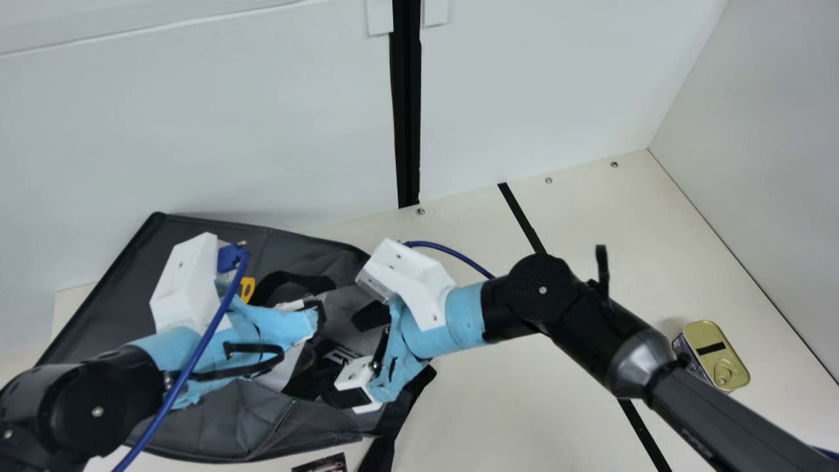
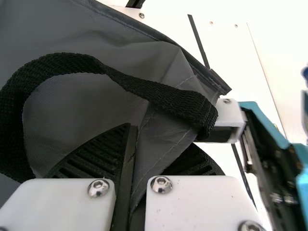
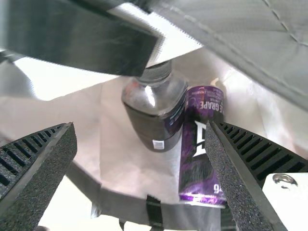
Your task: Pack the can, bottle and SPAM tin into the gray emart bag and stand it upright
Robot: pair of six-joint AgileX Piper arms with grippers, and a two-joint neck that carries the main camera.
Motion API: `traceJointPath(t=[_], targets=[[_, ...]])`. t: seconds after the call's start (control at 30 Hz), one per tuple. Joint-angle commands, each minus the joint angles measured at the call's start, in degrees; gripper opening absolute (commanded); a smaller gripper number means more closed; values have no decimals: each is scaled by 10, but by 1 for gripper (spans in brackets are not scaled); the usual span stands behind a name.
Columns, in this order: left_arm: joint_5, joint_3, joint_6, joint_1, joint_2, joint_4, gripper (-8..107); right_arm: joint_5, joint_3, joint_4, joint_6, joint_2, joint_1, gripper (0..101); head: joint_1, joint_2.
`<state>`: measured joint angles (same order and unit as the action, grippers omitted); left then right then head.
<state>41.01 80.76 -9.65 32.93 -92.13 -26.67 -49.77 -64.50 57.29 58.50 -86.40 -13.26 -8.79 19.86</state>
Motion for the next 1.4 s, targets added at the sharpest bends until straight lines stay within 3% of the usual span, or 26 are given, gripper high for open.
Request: traceJointPath(t=[0.0,0.43,0.8,1.37], targets=[[0,0,0,0,0,0,-8,-9,4,1,1,9,7,95,-12,1],[0,0,0,0,0,0,-8,-60,36,-7,1,75,59,95,-12,1],[0,0,0,0,0,0,-8,-91,39,-41,-28,131,109,95,-12,1],[0,0,0,0,0,0,-8,-90,18,-149,-110,199,201,95,-12,1]])
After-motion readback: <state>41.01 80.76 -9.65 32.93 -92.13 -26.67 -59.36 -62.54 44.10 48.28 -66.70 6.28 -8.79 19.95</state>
